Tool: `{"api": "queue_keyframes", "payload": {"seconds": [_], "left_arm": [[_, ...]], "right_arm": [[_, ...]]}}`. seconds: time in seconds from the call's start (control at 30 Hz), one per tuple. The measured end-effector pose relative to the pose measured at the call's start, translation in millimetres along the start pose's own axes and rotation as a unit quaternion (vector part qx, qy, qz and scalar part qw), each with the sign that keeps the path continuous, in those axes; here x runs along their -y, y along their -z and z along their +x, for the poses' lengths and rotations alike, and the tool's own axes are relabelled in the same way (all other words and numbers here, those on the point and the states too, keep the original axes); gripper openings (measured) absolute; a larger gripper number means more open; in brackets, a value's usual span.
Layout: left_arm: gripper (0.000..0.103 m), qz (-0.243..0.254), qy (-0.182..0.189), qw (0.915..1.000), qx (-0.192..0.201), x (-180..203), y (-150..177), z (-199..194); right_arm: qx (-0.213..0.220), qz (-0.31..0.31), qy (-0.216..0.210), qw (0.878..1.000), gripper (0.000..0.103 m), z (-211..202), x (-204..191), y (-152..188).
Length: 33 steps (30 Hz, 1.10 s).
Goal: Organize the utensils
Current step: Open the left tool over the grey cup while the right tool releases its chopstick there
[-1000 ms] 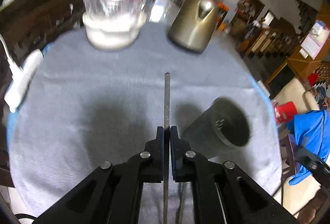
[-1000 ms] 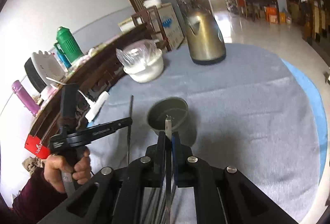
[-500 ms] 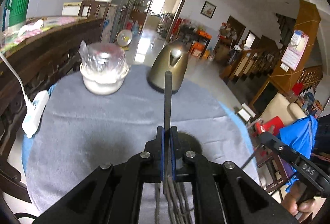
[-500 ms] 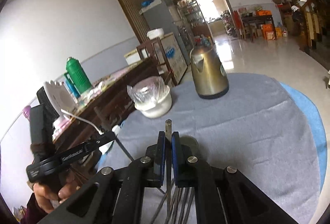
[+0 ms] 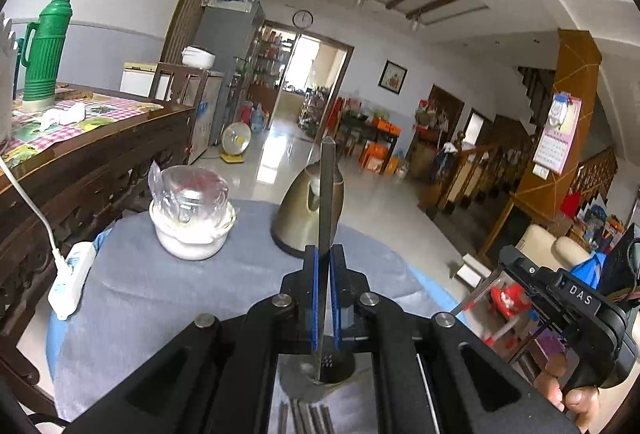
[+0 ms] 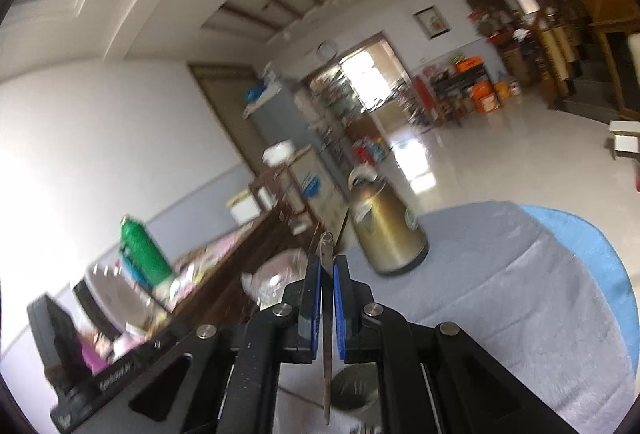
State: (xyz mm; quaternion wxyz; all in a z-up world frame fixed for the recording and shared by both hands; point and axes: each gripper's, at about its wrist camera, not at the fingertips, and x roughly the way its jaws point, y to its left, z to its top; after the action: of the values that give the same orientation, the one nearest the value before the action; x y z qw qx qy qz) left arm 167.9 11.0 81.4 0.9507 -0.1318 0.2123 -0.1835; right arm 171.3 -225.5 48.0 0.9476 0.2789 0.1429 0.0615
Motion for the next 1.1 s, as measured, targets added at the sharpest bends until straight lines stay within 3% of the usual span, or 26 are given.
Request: {"api": "queue_keyframes", "payload": {"seconds": [0.17,0.33,0.6,0.8,0.83,0.9,0.97,1.0,1.03,1.1], "left_arm": [[0.005,-0.014,-0.004,0.9999,0.009,-3.9,11.2,16.4],[0.005,-0.016,-0.014,0.9996,-0.019,-5.9,30.6,37.5],[0.005,-0.004,-0.011,0.9976,-0.068,-8.1,50.5,51.6],[0.007,0.011,-0.024,0.9959,-0.087,-10.6,59.7,44.5],[0.009,0.014,-0.026,0.9957,-0.087,-10.8,60.0,43.0],[0.030,0.015,-0.036,0.9955,-0.087,-13.2,62.4,36.9],[0.044,0.012,-0.044,0.9955,-0.083,-15.6,64.5,31.4],[0.047,0.013,-0.051,0.9953,-0.082,-17.6,66.9,28.1],[0.047,0.016,-0.056,0.9948,-0.084,-18.3,68.8,25.9],[0.052,0.022,-0.069,0.9932,-0.092,-20.3,75.5,22.4]], "right_arm": [[0.036,0.008,0.035,0.999,0.007,6.7,7.3,2.2],[0.003,-0.016,0.052,0.999,0.007,27.6,10.9,19.4],[-0.053,-0.067,0.045,0.995,0.008,35.1,3.1,41.8],[-0.079,-0.049,0.042,0.995,0.008,35.4,13.2,49.2],[-0.085,-0.040,0.041,0.995,0.008,34.9,15.8,49.1],[-0.090,-0.029,0.037,0.995,0.008,34.0,18.8,47.7],[-0.090,-0.023,0.035,0.995,0.009,31.2,20.4,48.6],[-0.088,-0.020,0.032,0.995,0.013,27.6,21.5,48.9],[-0.087,-0.017,0.028,0.996,0.016,26.1,22.8,48.8],[-0.080,-0.010,0.017,0.997,0.039,19.3,23.5,48.8]]}}
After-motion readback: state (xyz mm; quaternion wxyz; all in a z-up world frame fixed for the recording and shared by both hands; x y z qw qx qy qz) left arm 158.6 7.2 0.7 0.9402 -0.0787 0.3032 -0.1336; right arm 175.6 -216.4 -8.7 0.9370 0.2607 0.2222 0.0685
